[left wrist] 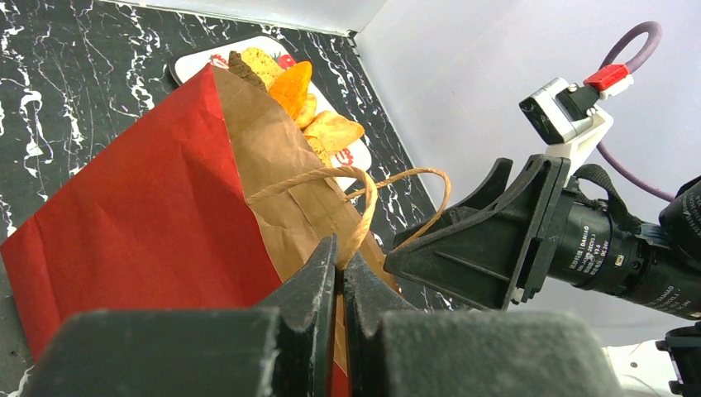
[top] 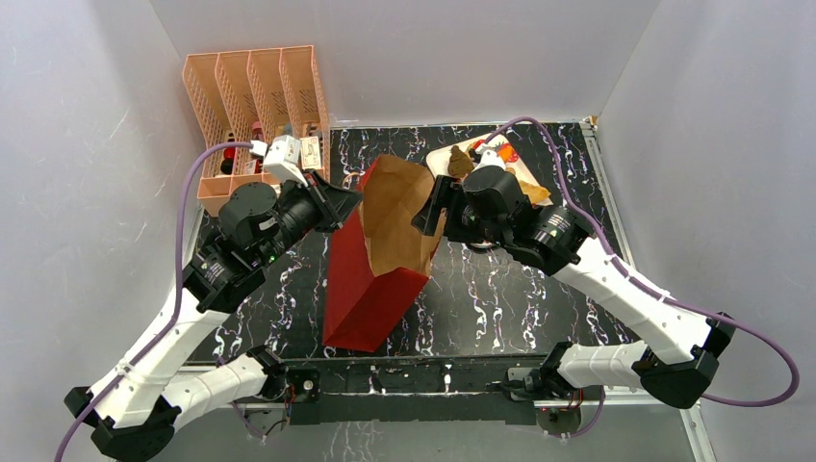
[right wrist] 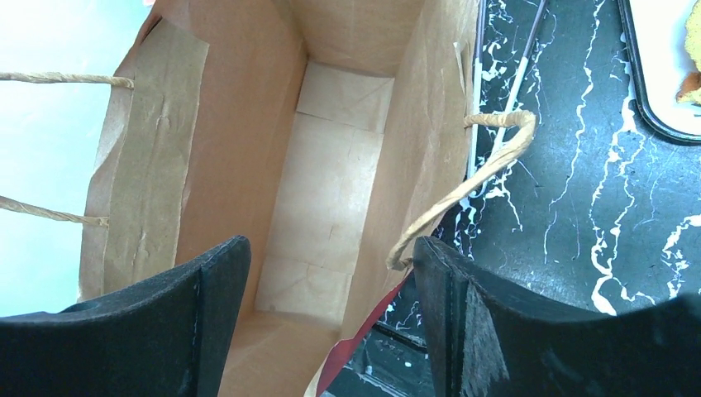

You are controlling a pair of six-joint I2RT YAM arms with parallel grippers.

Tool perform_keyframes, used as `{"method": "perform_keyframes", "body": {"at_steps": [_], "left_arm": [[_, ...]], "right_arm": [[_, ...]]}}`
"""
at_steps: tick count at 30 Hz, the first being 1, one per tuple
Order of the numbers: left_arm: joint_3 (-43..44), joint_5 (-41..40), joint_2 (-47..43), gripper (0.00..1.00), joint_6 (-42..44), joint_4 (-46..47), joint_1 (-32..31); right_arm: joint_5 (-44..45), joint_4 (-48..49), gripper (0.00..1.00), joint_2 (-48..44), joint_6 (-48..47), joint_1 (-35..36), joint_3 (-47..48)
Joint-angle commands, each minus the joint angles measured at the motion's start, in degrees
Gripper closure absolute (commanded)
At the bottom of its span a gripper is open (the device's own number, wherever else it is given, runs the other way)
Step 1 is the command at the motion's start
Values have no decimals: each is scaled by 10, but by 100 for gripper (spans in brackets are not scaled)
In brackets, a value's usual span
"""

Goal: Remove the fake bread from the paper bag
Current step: Place the paper bag at the center of the board.

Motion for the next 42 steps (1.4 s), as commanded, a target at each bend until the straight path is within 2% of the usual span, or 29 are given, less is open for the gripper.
{"method": "perform_keyframes", "body": {"at_steps": [1,10,32,42], "left_arm": [[4,11,1,100,8,25,4],[-1,-4,1,100,7,31,3],[-18,-17,10,100,2,66,4],[-17,7,22,100,4,78,3]], "right_arm": [[7,5,30,-16,13,4,8],[0,-26,30,-23,18,6,22],[-2,-68,24,-64,76,6,-31],[10,-15,24,-54,78,6,-65]]}}
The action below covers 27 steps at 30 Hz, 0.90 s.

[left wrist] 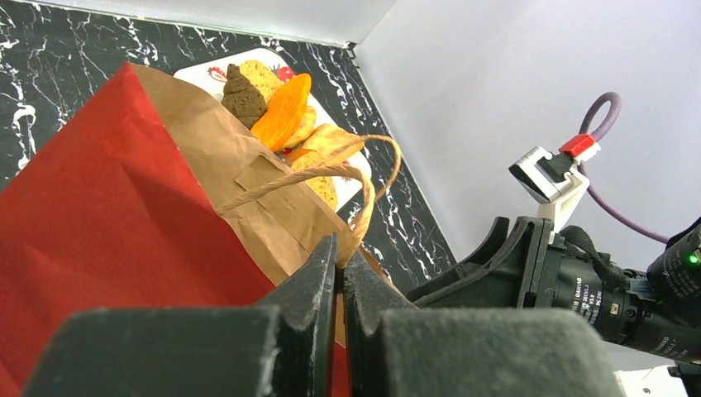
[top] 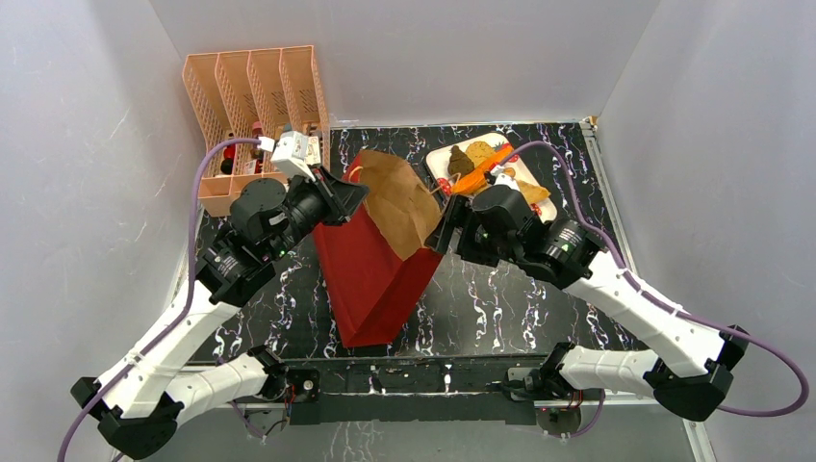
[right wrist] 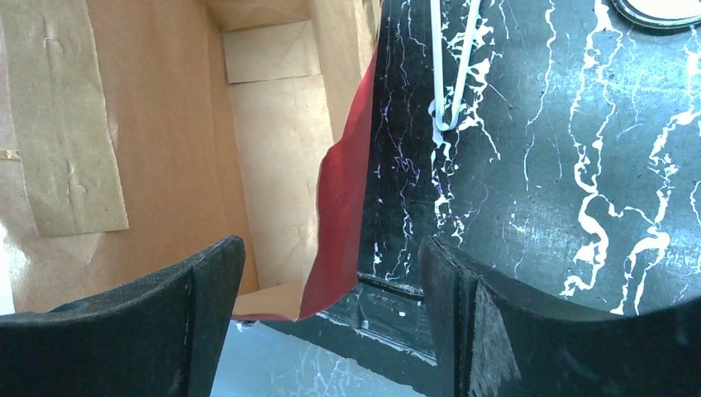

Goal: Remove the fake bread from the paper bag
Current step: Place the paper bag at the center of the board.

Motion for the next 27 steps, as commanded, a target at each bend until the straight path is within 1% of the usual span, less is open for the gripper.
{"method": "perform_keyframes", "body": {"at_steps": [1,10,16,19,20,22,23,25,26,27], "left_arm": [[-1,19,4,100,4,26,3],[6,23,1,100,7,16,3],[5,20,-7,100,7,18,3],[2,23,-9,100,8,20,4],[1,23,-9,100,7,20,3],[0,23,-10,100,7,18,3],[0,22,-11,100,8,16,3],[-2,20,-12,100,8,9,3],[-2,16,-13,100,8,5,4],[-2,9,-15,100,7,-1,4]], "right_arm": [[17,63,24,3,2,2,-12],[18,100,23,58,-22,3,13],[4,131,23,60,-13,2,-28],[-5,156,27,62,-9,1,-45],[-7,162,30,64,-9,0,-45],[-12,170,41,73,-10,0,-46],[-14,172,49,76,-10,0,-46],[-17,180,74,83,-11,0,-49],[-18,184,83,87,-11,0,-51],[-19,188,87,89,-12,0,-52]]}}
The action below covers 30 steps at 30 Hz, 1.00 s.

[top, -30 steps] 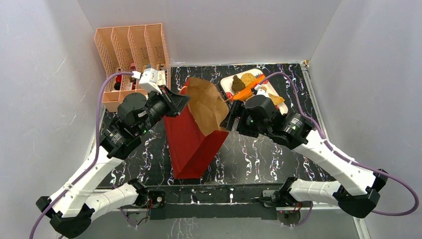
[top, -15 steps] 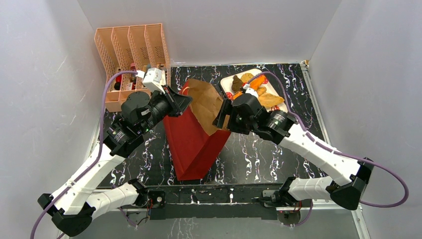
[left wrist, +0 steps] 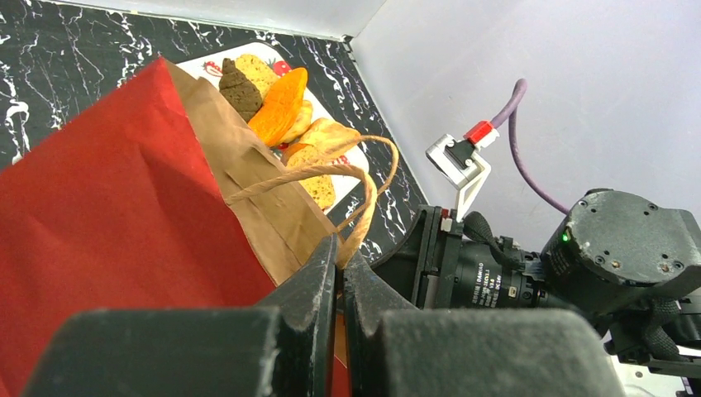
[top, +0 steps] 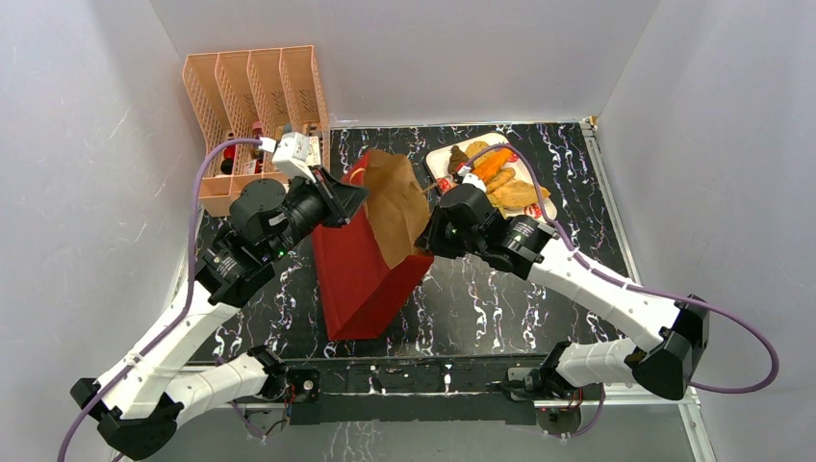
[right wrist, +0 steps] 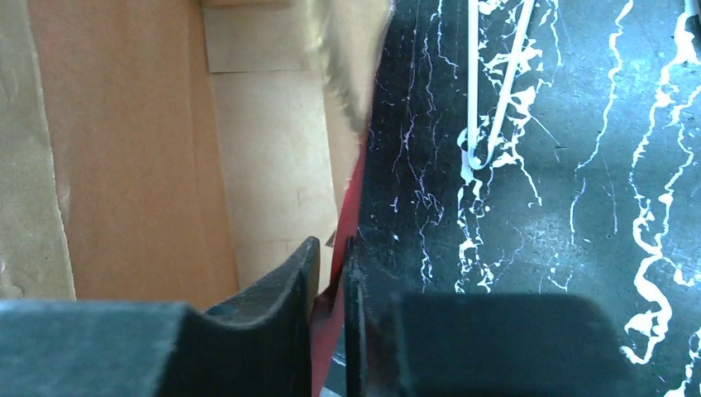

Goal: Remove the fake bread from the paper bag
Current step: Place the paper bag at the center of the board.

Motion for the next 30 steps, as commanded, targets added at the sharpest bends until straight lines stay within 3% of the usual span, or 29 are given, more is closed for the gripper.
{"method": "perform_keyframes", "body": {"at_steps": [1,4,6,14,19,30], "left_arm": [[-3,-11,-20,100,5,-6,4],[-8,-43,-33,90,-1,-32,4],[-7,-68,-43,79,-7,-55,3],[9,-150,-68,58,-21,-136,3],[25,-223,-78,52,-44,-186,3],[37,-359,-113,49,-92,-272,4]], "right_arm": [[-4,58,89,11,0,-1,-1],[1,66,91,22,-5,-1,5],[12,70,100,31,-11,0,13],[39,71,100,64,-30,0,50],[63,57,100,89,-37,0,101],[114,45,100,117,-37,0,162]]}}
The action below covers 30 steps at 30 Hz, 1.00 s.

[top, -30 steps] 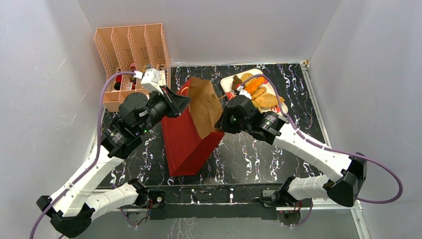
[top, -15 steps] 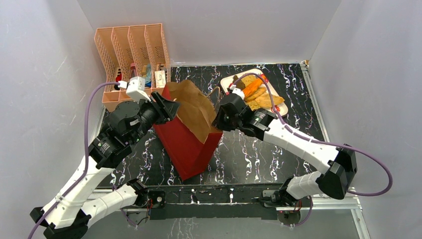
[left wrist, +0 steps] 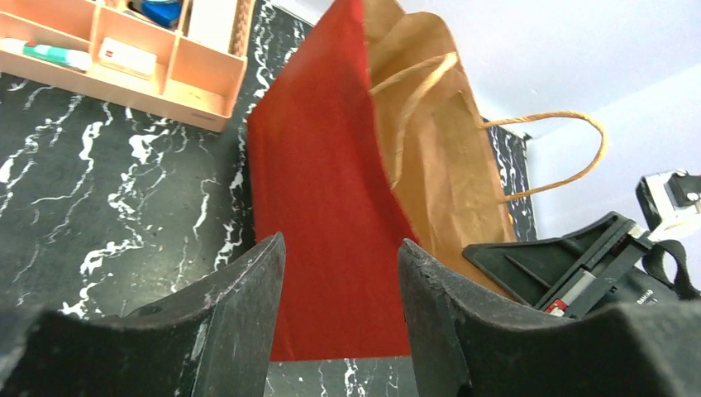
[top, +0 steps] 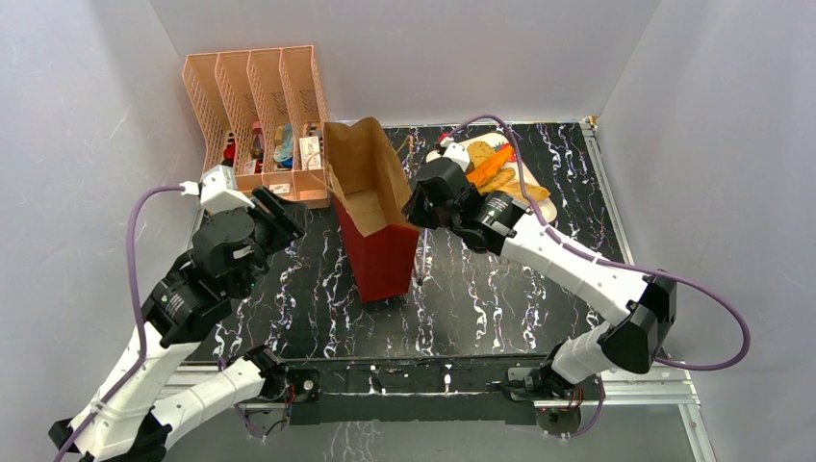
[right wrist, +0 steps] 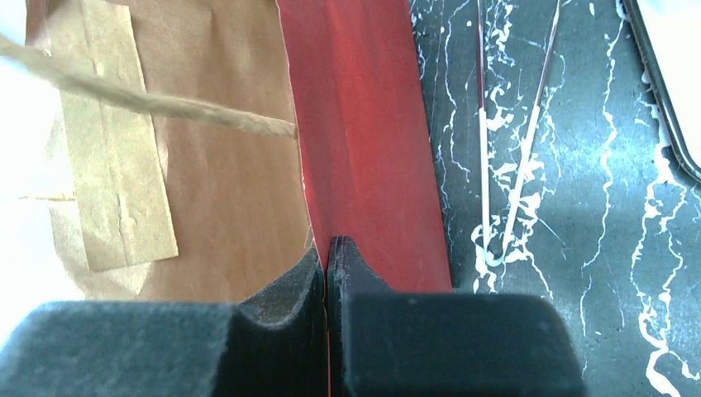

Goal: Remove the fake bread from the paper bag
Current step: Place the paper bag at the center of the board.

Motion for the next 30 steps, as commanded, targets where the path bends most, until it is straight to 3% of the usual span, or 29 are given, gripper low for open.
{"method": "perform_keyframes", "body": {"at_steps": [1,13,30], "left_arm": [[22,-75,-12,49,-24,-45,3],[-22,-61,-24,49,-56,-71,4],[-91,-37,-58,50,-99,-130,3]], "right_arm": [[42,18,100,7,-4,0,40],[107,53,100,113,-4,1,111],[129,41,100,369,-25,-47,383]]}}
